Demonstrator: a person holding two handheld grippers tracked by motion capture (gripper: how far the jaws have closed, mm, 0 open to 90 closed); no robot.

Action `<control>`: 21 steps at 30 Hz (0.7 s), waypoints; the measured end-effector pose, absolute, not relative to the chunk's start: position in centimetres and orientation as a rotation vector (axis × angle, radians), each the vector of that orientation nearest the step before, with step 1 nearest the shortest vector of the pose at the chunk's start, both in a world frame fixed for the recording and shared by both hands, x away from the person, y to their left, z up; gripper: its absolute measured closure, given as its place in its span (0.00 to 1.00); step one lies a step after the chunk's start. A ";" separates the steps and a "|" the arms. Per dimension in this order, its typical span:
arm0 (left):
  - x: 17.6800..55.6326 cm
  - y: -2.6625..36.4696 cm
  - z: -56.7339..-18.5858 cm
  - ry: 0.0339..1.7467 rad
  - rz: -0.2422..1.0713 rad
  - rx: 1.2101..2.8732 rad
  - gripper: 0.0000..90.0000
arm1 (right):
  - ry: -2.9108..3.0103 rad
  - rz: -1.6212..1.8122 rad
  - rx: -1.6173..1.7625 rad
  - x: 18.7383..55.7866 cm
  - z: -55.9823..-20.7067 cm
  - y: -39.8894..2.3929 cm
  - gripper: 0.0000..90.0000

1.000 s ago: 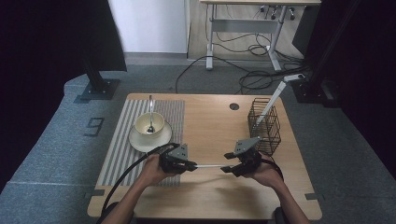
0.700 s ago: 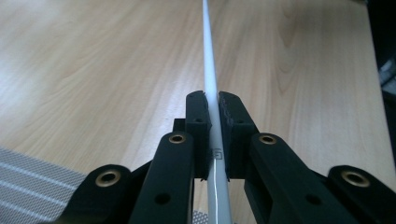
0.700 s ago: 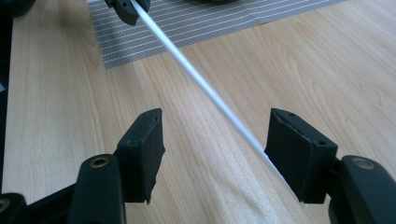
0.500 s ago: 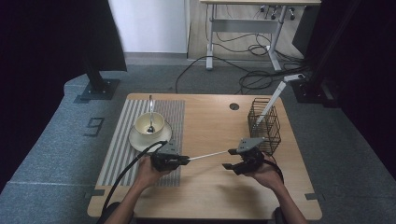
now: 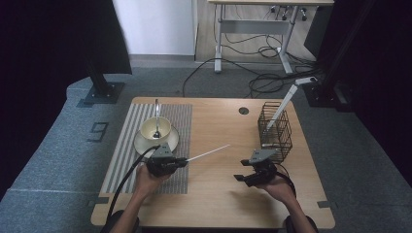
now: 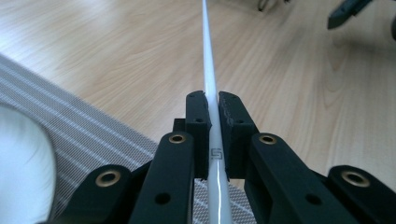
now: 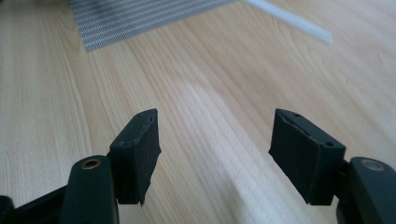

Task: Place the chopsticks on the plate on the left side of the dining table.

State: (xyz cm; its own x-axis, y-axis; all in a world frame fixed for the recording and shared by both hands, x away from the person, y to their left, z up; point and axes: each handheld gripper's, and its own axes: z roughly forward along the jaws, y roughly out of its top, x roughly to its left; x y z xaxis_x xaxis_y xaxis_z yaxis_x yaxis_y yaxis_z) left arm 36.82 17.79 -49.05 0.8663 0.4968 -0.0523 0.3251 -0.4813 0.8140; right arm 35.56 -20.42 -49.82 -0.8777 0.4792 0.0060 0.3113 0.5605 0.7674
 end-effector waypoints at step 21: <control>37.3 22.0 -49.9 0.793 0.331 2.027 0.93 | 2.511 1.131 0.942 34.6 -54.3 -23.4 0.23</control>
